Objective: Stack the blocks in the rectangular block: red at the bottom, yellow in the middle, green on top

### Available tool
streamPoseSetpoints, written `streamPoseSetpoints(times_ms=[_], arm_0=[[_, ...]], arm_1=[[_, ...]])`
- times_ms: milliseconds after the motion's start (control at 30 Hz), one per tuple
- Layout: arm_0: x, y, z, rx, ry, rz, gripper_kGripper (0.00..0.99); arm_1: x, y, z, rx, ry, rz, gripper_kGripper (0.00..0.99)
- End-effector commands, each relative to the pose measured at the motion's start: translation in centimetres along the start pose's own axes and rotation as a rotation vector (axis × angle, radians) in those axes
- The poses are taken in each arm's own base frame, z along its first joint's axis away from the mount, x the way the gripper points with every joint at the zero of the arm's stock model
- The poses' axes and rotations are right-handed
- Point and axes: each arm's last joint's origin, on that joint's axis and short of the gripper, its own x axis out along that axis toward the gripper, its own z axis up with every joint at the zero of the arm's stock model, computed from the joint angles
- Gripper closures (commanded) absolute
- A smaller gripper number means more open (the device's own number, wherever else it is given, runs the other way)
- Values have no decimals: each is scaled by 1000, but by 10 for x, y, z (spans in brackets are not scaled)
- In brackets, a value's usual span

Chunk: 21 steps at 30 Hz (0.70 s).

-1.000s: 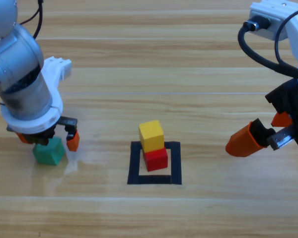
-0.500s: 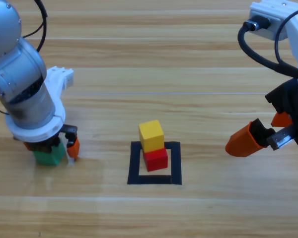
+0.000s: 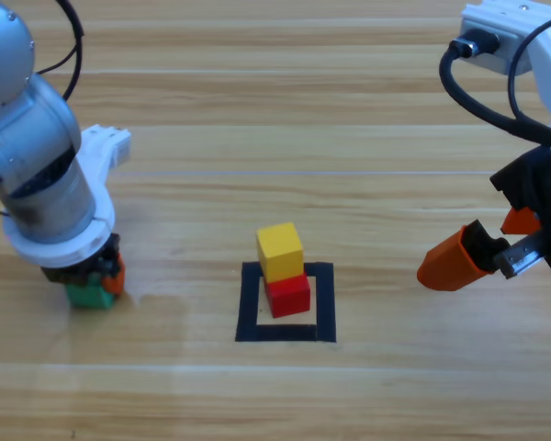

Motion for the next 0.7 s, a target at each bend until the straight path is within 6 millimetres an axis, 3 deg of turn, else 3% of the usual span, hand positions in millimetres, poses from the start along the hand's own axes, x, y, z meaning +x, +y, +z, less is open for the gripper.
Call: streamPoseSetpoints(times_ms=[33,233,333,500,700], arm_0=[[-10,9,-4,-34,-30,-3,876],[-74,-20,7,22,-116,-167,952],[-94,-41,15,36,-127,-190,952],[-105,-83,29,11,-91,-173,950],[-100,-146,47,10,-11,-113,950]], arm_1=[[3,-8,-1,15,-9,10,0],[1,-8,-1,5,-13,12,0],[1,-8,-1,-1,-16,13,0],[1,-8,-1,-7,-16,13,0],[1,-8,-1,-14,-16,14,0]])
